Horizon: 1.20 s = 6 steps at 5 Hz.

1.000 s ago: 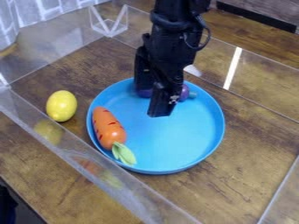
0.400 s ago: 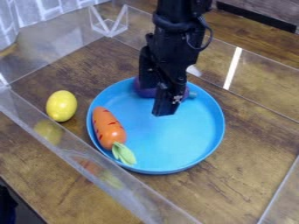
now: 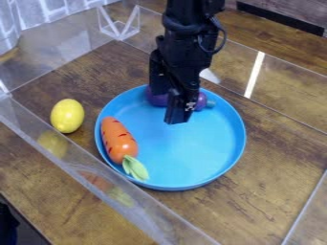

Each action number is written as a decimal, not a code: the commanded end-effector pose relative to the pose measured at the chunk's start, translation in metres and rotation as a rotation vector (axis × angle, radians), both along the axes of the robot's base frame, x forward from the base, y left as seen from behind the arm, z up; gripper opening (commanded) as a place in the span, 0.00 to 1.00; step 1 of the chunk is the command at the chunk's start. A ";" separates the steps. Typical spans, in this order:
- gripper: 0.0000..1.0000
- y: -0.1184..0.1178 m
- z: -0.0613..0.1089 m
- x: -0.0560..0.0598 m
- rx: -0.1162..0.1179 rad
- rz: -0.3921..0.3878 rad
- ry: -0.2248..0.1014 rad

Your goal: Remove the purple eggplant from the blue tray and put it on the table

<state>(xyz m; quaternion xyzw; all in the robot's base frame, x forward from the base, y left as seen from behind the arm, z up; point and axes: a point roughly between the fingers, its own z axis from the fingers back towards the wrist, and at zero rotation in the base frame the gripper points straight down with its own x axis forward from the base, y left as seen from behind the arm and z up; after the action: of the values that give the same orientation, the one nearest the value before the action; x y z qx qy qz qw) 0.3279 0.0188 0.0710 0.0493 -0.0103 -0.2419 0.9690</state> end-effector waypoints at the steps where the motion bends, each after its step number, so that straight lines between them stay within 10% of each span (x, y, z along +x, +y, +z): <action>1: 1.00 0.010 0.008 0.008 -0.001 0.018 -0.044; 6: 1.00 0.032 0.009 0.023 0.022 -0.004 -0.096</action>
<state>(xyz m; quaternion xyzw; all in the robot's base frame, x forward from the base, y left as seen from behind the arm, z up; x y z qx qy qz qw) 0.3415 0.0431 0.0629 0.0587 -0.0273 -0.2476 0.9667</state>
